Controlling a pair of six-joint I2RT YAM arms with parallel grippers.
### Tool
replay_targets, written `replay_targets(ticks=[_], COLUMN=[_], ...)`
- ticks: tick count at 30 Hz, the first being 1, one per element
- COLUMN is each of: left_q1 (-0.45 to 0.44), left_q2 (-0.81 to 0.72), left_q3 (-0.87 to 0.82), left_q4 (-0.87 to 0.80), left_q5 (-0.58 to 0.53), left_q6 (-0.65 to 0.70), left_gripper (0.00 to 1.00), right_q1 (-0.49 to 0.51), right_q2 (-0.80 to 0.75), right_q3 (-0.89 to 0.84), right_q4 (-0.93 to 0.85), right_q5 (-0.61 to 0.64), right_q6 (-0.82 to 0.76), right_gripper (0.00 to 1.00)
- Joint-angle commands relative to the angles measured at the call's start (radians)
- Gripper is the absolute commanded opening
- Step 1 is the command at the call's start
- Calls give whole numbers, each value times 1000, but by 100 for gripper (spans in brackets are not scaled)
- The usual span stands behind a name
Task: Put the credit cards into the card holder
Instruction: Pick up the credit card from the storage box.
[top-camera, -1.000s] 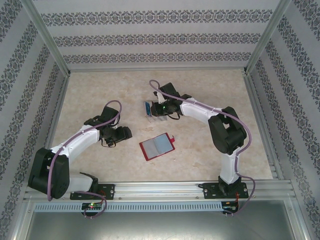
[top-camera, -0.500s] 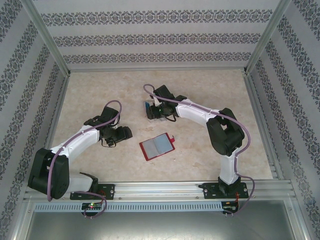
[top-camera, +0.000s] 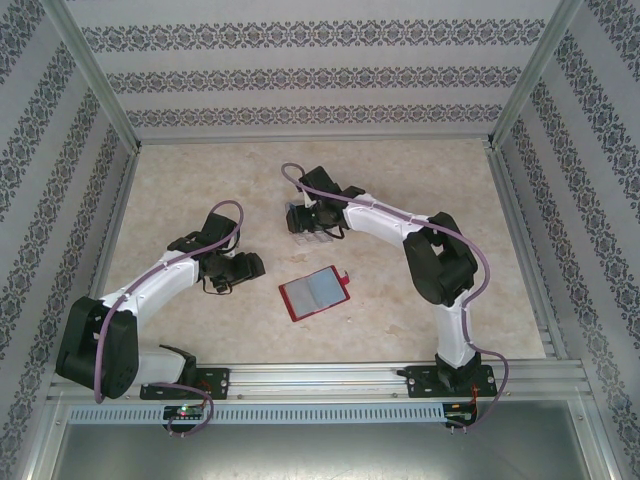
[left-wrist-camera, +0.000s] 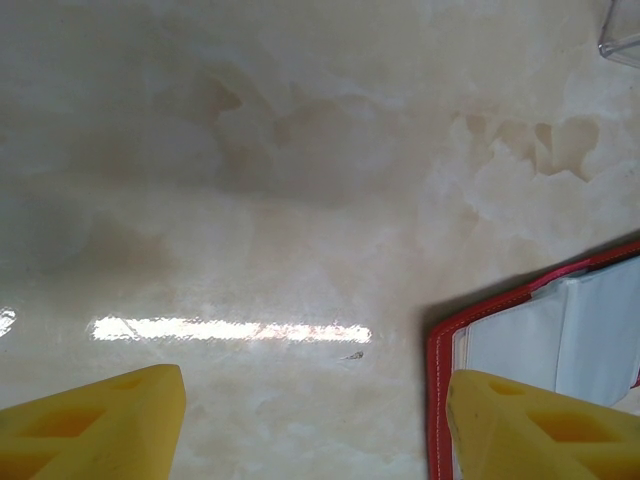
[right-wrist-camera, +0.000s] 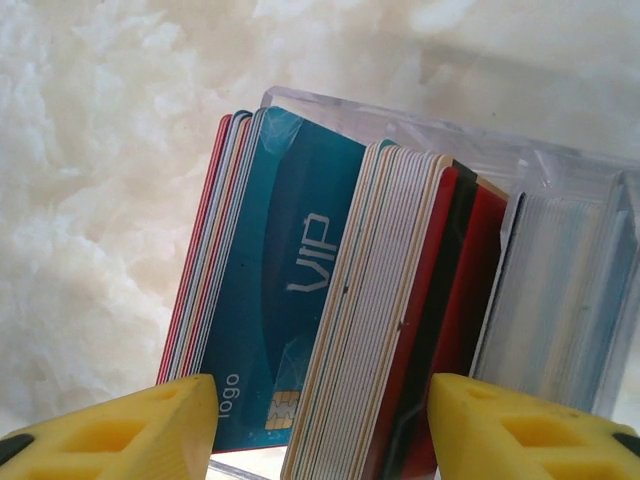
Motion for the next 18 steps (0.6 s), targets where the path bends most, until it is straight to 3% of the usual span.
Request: replay_targets(ticks=[1, 8, 18], left_q1=[11, 11, 10], left_q2=[-6, -6, -6], left_q3=[-9, -10, -20], left_q4=[23, 21, 30], left_q5=[6, 3, 12], left_q6=[9, 9, 2], left_gripper=[70, 70, 70], right_q1=[23, -4, -28], right_q2=[37, -9, -32], right_q3=[36, -45, -92], right_q4=[-43, 104, 190], right_q5=[35, -153, -233], right_q6=[34, 89, 120], right_gripper=[59, 46, 36])
